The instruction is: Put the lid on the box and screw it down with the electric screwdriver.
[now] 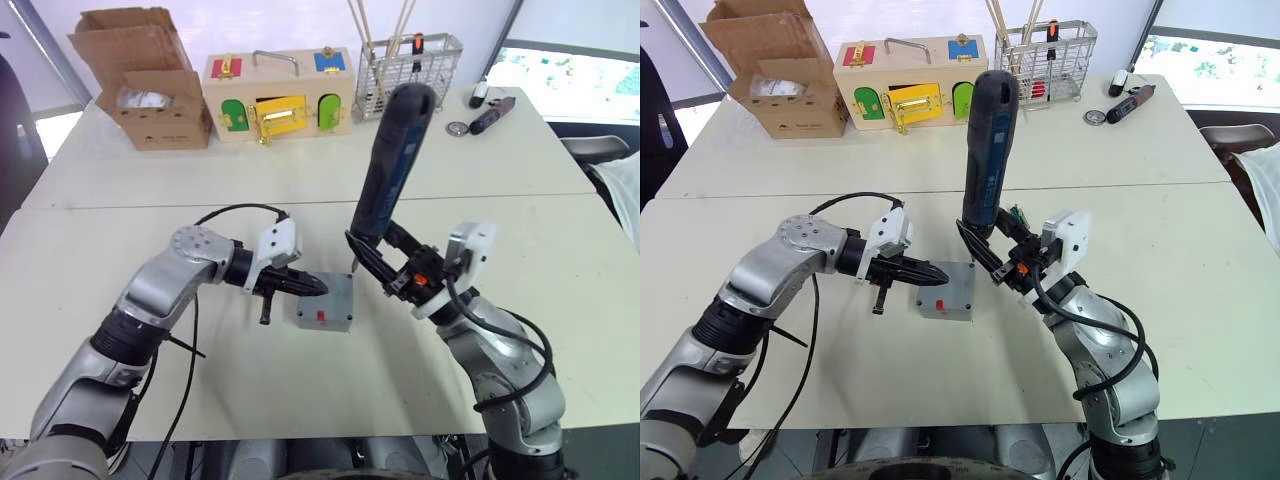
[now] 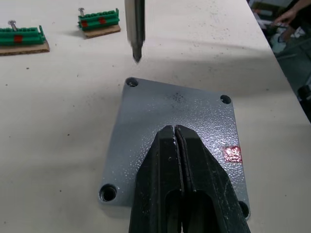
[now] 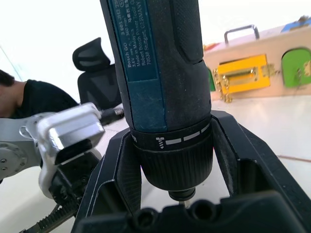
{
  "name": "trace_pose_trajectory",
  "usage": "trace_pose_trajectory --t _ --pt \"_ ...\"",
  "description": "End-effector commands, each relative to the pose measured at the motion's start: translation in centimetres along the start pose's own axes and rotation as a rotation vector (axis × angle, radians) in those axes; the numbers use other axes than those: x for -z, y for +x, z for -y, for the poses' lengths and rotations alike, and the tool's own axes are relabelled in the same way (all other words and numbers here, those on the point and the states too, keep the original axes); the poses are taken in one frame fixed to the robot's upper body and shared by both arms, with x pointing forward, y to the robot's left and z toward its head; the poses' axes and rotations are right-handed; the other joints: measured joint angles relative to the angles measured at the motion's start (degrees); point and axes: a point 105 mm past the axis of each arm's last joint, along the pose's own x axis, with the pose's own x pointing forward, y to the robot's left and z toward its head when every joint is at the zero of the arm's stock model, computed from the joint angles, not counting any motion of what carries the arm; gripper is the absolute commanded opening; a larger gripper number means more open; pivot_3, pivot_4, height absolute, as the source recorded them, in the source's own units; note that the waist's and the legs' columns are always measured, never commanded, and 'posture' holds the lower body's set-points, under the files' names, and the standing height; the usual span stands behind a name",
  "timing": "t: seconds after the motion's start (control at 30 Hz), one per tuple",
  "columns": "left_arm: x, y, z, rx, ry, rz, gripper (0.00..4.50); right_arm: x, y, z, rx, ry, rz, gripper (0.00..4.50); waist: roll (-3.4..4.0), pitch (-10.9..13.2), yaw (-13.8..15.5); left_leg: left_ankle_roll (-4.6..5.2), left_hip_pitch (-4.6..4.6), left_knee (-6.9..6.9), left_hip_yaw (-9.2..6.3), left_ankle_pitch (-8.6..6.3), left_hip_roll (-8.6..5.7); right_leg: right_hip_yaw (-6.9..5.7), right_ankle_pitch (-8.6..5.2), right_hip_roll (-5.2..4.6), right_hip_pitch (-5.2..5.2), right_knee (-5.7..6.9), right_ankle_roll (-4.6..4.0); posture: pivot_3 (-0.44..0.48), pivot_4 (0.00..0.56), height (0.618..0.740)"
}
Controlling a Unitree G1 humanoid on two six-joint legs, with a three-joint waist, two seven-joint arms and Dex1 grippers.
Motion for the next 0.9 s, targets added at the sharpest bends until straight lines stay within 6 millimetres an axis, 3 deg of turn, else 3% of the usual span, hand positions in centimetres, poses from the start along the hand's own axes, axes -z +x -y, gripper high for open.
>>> trace_pose_trajectory --t 0.03,0.5,0.7,0.9 --pt "0.7 0.4 0.2 -0.001 0.023 -0.043 0.00 -1.3 0.2 -0.6 -0.021 -0.027 0.080 1.75 0.00 0.0 0.0 0.00 0.00 0.00 0.00 0.00 0.00 0.00 0.00 0.00 0.00 0.00 0.00 0.000 0.150 0.740" --pt "1.3 0.3 0.3 -0.013 0.025 -0.063 0.00 1.0 0.2 -0.5 -0.025 -0.027 0.035 1.75 -0.06 0.0 -0.1 0.01 0.09 0.00 0.01 -0.01 0.00 0.00 0.00 0.00 0.06 0.06 0.00 0.000 0.150 0.740" --pt "1.9 0.4 0.5 -0.010 0.036 -0.092 0.00 4.0 -0.4 -1.7 -0.103 -0.025 -0.104 1.75 -0.14 -0.1 -0.1 0.35 0.59 -0.07 0.00 -0.20 0.01 0.00 -0.01 0.01 0.52 0.04 0.00 0.000 0.150 0.740" --pt "2.4 0.6 0.6 -0.006 0.026 -0.102 0.00 5.4 -0.5 -1.0 -0.074 -0.036 -0.160 1.75 -0.22 -0.7 -0.2 0.61 1.08 -0.20 -0.05 -0.35 0.05 -0.01 -0.04 0.07 1.13 -0.29 0.01 0.000 0.150 0.740"
